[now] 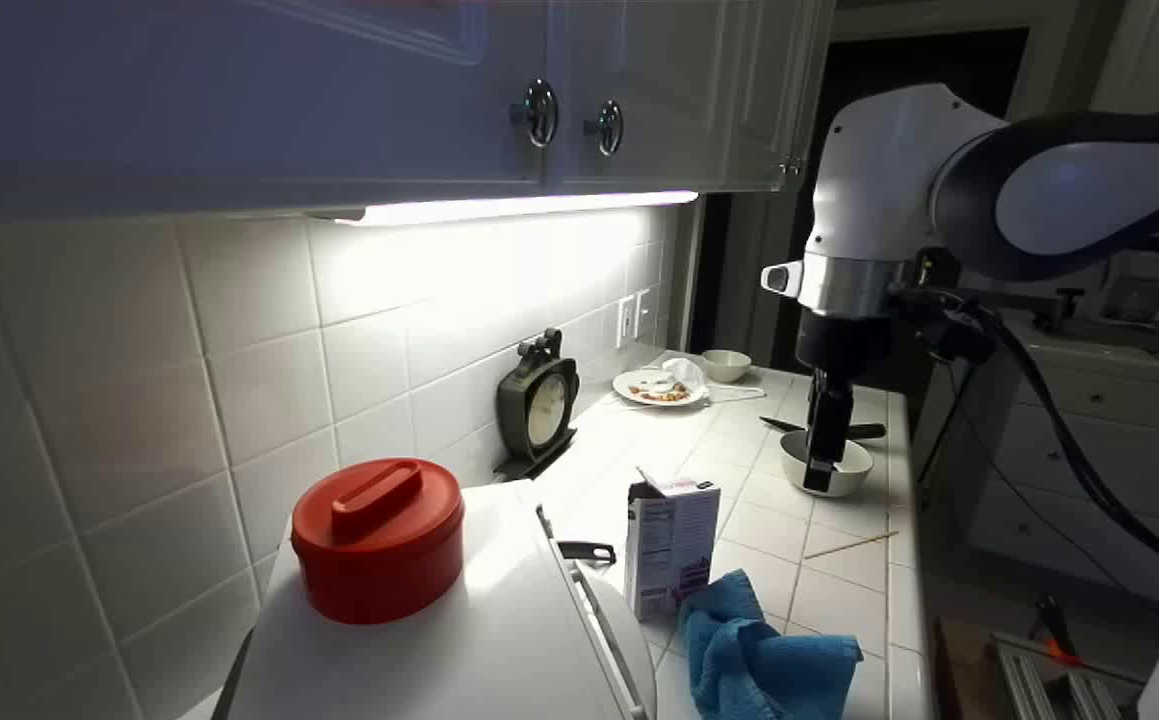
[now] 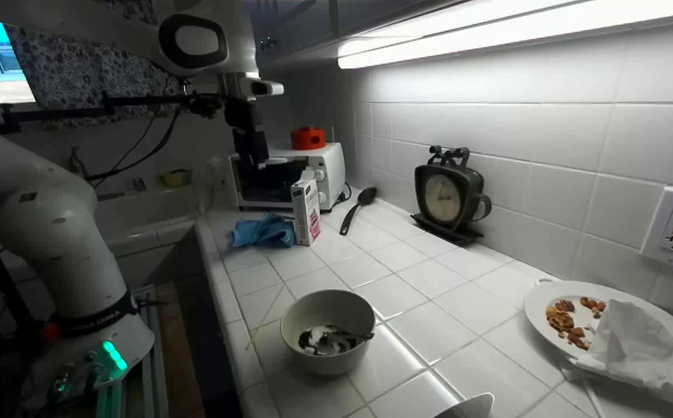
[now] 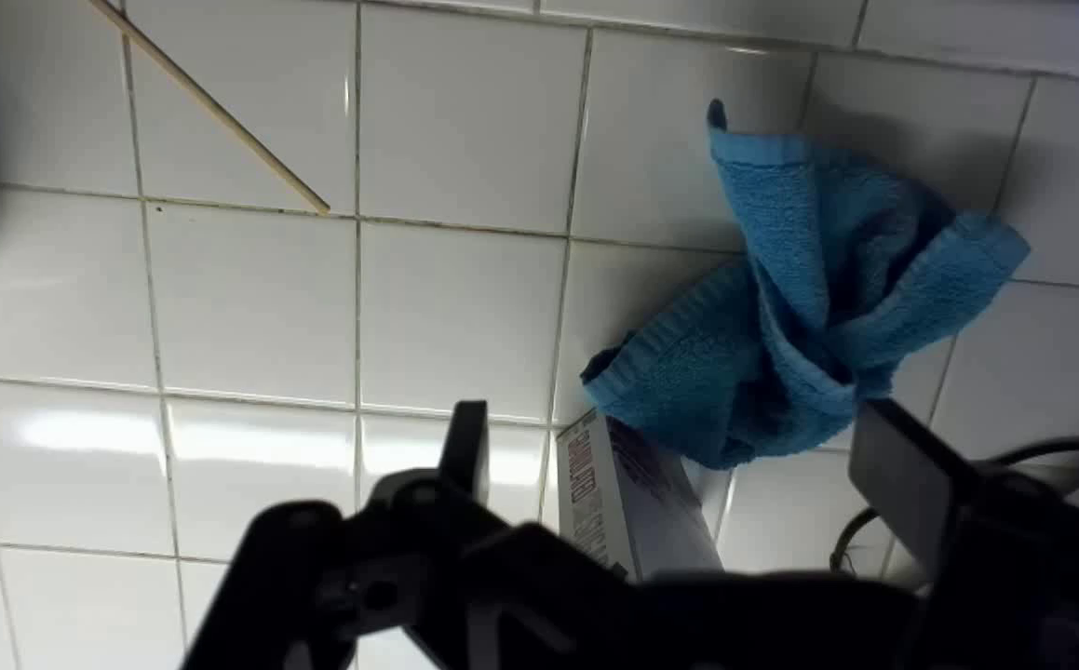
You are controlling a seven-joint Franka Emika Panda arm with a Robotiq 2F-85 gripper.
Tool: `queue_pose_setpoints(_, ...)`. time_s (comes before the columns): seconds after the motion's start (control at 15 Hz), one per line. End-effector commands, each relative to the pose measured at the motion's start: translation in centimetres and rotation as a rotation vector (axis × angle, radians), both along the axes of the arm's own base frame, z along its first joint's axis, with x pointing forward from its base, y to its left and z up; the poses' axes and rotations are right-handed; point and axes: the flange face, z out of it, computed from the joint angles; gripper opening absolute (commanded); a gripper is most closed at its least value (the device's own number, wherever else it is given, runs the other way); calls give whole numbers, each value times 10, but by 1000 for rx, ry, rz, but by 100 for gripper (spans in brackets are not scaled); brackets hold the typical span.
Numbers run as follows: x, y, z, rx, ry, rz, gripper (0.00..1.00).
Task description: Move the blue cloth closer to the wall
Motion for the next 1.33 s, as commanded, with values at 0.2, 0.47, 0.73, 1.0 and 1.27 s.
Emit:
queue_pose_setpoints(0.2, 0, 0, 1, 0, 1, 0, 100)
queue_pose_setpoints(0.47, 0, 0, 1, 0, 1, 0, 100)
queue_pose_setpoints(0.73, 0, 0, 1, 0, 1, 0, 100)
queue_pose_setpoints(1.0, 0, 0, 1, 0, 1, 0, 100)
queue_pose_setpoints(1.27, 26, 6, -27, -14, 18, -94, 100)
